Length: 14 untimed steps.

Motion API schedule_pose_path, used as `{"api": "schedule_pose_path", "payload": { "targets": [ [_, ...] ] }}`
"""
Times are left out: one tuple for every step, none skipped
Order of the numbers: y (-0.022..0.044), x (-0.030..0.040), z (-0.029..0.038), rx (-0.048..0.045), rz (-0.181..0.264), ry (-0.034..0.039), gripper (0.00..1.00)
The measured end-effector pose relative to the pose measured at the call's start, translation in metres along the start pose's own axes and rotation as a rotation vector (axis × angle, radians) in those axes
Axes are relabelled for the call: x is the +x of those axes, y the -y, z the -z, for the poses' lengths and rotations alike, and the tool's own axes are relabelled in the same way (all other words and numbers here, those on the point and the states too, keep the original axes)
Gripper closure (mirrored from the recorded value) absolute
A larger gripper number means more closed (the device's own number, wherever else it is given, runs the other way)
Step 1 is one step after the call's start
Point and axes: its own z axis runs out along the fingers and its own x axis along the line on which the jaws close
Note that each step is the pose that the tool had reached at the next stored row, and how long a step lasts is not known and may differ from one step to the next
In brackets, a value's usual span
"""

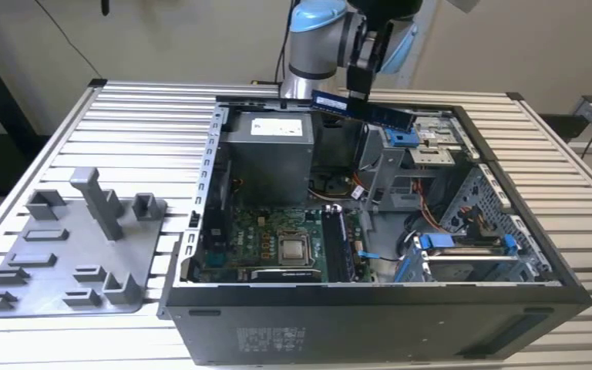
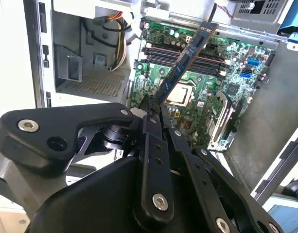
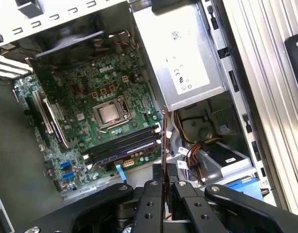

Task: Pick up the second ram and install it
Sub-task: 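Insert the second ram into the second slot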

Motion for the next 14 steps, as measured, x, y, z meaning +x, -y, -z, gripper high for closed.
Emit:
{"api": "schedule_pose_path", "payload": {
  "targets": [
    [0.0, 0.0, 0.0, 0.0001, -0.004, 0.0001, 0.86],
    [0.0, 0.0, 0.0, 0.0002, -0.008, 0.0002, 0.86],
    [-0.0001, 0.0, 0.0, 0.0003, -0.012, 0.0003, 0.86],
    [-0.0002, 0.0001, 0.0, 0.0005, -0.017, 0.0005, 0.86],
    [-0.0003, 0.0001, 0.0, 0.0007, -0.023, 0.0005, 0.86],
    [-0.0004, 0.0002, 0.0, 0.001, -0.03, 0.0007, 0.86],
    [-0.0005, 0.0002, 0.0, 0.0011, -0.037, 0.0009, 0.86],
    [-0.0006, 0.0002, 0.0, 0.0014, -0.046, 0.0011, 0.86],
    [-0.0006, 0.0003, -0.0001, 0.0017, -0.054, 0.0013, 0.86],
    [-0.0007, 0.0003, -0.0001, 0.002, -0.062, 0.0015, 0.86],
    [-0.0007, 0.0003, -0.0001, 0.0023, -0.072, 0.0017, 0.86],
    [-0.0007, 0.0003, -0.0002, 0.0026, -0.082, 0.002, 0.86],
    [-0.0007, 0.0003, -0.0002, 0.0029, -0.093, 0.0021, 0.86],
    [-0.0007, 0.0003, -0.0002, 0.0032, -0.104, 0.0023, 0.86]
  ]
}}
